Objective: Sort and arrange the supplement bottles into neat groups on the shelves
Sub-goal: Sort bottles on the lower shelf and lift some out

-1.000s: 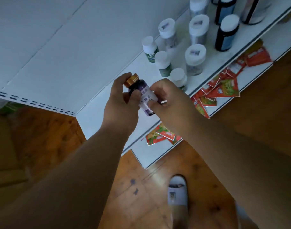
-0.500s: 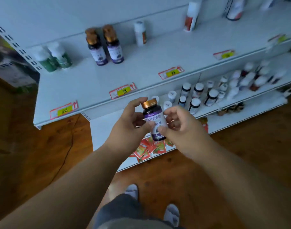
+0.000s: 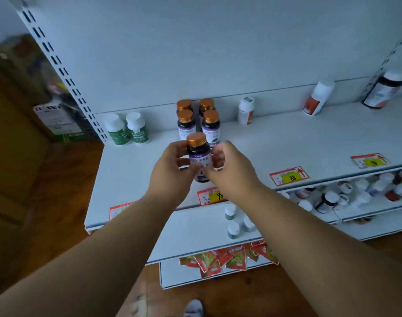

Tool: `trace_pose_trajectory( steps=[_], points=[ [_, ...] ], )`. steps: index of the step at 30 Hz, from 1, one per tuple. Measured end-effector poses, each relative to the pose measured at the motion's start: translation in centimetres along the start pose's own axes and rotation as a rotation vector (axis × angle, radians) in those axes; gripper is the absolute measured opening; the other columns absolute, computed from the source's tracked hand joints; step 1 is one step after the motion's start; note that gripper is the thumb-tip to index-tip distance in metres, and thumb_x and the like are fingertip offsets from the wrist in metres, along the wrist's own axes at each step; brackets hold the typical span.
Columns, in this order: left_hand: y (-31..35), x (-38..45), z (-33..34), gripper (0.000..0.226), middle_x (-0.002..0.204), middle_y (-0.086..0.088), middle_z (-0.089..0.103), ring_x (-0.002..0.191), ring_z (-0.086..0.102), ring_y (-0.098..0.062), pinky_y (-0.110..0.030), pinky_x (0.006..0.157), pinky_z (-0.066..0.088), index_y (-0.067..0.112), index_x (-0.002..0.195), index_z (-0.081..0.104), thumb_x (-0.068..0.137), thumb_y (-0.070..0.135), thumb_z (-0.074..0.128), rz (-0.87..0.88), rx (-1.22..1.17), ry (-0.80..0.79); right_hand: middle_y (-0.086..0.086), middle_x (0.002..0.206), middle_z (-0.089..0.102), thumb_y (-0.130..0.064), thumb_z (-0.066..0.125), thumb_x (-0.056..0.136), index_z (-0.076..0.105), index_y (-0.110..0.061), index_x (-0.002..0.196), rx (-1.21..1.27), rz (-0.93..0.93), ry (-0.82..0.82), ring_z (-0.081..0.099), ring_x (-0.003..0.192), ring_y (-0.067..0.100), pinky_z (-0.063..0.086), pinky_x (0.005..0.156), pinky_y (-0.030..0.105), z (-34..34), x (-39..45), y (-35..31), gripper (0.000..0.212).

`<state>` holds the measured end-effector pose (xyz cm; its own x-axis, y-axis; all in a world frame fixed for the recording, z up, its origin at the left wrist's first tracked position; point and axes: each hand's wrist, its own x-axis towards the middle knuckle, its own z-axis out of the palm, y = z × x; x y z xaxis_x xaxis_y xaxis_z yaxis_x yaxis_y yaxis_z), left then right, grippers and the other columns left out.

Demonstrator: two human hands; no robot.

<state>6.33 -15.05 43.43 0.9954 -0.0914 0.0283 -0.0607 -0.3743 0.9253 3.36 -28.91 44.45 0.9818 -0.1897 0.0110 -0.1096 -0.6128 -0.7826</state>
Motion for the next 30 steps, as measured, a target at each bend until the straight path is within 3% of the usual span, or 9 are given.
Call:
trace_pose_trajectory(
  steps=[5, 12, 16, 19, 24, 27, 30],
  points=[
    [-1.7, 4.3, 0.0, 0.044, 0.104, 0.009, 0.065, 0.092, 0.065, -0.009, -0.023, 0.076, 0.05, 0.039, 0.113, 0.052, 0.085, 0.015, 0.076, -0.051, 0.1, 0.018, 0.0, 0.107, 0.066, -0.033, 0.068, 0.09, 0.051, -0.02, 0.111, -0.066, 0.022, 0.009, 0.063, 0.093, 0.019, 0.043, 0.073, 0.028, 3.2, 4.7, 0.5, 0.03],
    [-1.2, 5.8, 0.4, 0.054, 0.11, 0.009, 0.062, 0.085, 0.064, -0.007, -0.026, 0.064, 0.051, 0.032, 0.131, 0.048, 0.086, 0.016, 0.072, -0.134, 0.216, 0.101, -0.006, 0.089, 0.056, -0.028, 0.069, 0.088, 0.048, -0.022, 0.097, -0.098, -0.069, 0.06, 0.057, 0.081, 0.015, 0.037, 0.061, 0.023, 3.4, 7.0, 2.1, 0.023],
    [-1.2, 1.7, 0.9, 0.044, 0.11, 0.009, 0.061, 0.085, 0.061, -0.004, -0.026, 0.072, 0.049, 0.029, 0.124, 0.05, 0.087, 0.018, 0.071, -0.089, 0.303, 0.163, -0.006, 0.096, 0.053, -0.023, 0.068, 0.089, 0.048, -0.024, 0.102, -0.096, -0.168, 0.022, 0.053, 0.085, 0.011, 0.043, 0.066, 0.019, 2.1, 4.1, 2.7, 0.024],
    [-0.8, -1.5, 1.3, 0.041, 0.11, 0.01, 0.061, 0.09, 0.062, -0.009, -0.021, 0.075, 0.049, 0.028, 0.123, 0.052, 0.088, 0.016, 0.07, 0.027, 0.292, 0.133, -0.002, 0.111, 0.056, -0.021, 0.068, 0.089, 0.053, -0.021, 0.117, -0.123, -0.244, 0.055, 0.056, 0.1, 0.015, 0.05, 0.082, 0.028, 1.2, 1.2, 2.6, 0.032],
    [-2.1, -7.0, 1.5, 0.039, 0.109, 0.01, 0.06, 0.091, 0.06, -0.005, -0.008, 0.075, 0.044, 0.026, 0.123, 0.053, 0.09, 0.011, 0.068, 0.162, 0.261, 0.017, 0.002, 0.115, 0.057, -0.015, 0.067, 0.087, 0.056, -0.017, 0.121, -0.163, -0.277, 0.193, 0.057, 0.104, 0.017, 0.051, 0.085, 0.032, 0.5, -6.2, 4.4, 0.036],
    [-4.6, -10.4, 2.4, 0.037, 0.109, 0.008, 0.061, 0.09, 0.058, -0.005, -0.001, 0.075, 0.04, 0.023, 0.121, 0.055, 0.089, 0.009, 0.066, 0.219, 0.286, -0.055, 0.002, 0.112, 0.059, -0.013, 0.067, 0.086, 0.059, -0.015, 0.117, -0.152, -0.203, 0.215, 0.058, 0.099, 0.015, 0.047, 0.082, 0.021, 1.3, -11.2, 7.2, 0.032],
    [-7.2, -12.9, 4.3, 0.039, 0.111, 0.007, 0.06, 0.091, 0.056, -0.006, -0.004, 0.077, 0.039, 0.021, 0.124, 0.056, 0.089, 0.01, 0.067, 0.195, 0.307, -0.121, 0.004, 0.115, 0.06, -0.014, 0.069, 0.087, 0.06, -0.015, 0.118, -0.159, -0.152, 0.185, 0.059, 0.099, 0.015, 0.04, 0.08, 0.012, 2.4, -14.0, 9.7, 0.033]
  ],
)
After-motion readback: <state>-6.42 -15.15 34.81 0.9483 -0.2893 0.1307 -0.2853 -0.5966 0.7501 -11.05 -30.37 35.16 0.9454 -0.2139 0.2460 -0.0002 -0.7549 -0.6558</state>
